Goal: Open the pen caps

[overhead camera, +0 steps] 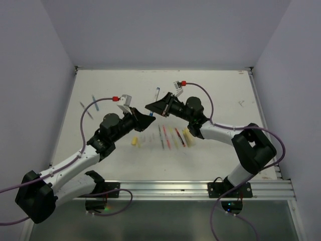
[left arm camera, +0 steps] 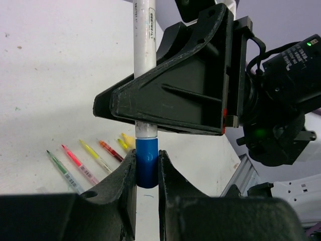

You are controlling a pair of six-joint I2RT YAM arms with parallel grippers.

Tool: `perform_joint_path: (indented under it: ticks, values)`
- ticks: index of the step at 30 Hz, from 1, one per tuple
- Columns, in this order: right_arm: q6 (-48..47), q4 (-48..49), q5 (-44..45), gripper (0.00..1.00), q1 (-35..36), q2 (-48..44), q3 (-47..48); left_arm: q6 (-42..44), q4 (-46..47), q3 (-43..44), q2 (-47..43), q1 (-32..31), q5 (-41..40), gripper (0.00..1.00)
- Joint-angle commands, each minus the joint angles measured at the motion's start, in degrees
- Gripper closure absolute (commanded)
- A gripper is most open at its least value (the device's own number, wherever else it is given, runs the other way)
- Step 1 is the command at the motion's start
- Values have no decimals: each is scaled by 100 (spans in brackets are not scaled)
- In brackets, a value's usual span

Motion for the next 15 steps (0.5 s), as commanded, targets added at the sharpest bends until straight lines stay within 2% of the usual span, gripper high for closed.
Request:
perform_joint_path:
  ticks: [1,11,12,13,14,15]
  values:
    - [112,885,1447,100,-655,528,150,-438,889,-155,-327,-308,1898,100]
    - [218,632,1018,100,-1227,1030,906,-359,723,-243,-582,-115,2039,100]
    - [88,431,912,100,-1245,1013,985,-316,253,-226,-591,-36,1943,100]
    - [-96,20,798,100,-1245,908,1116,-2,-239,35,-582,-18,1455,100]
    - [-376,-1185,710,100,-1227,829,1465,184,-827,220,-504,-18,1033,100]
    - [-1014,-1762,596,100,-1192,732,1617,299,-1451,414,-433,-18,550,100]
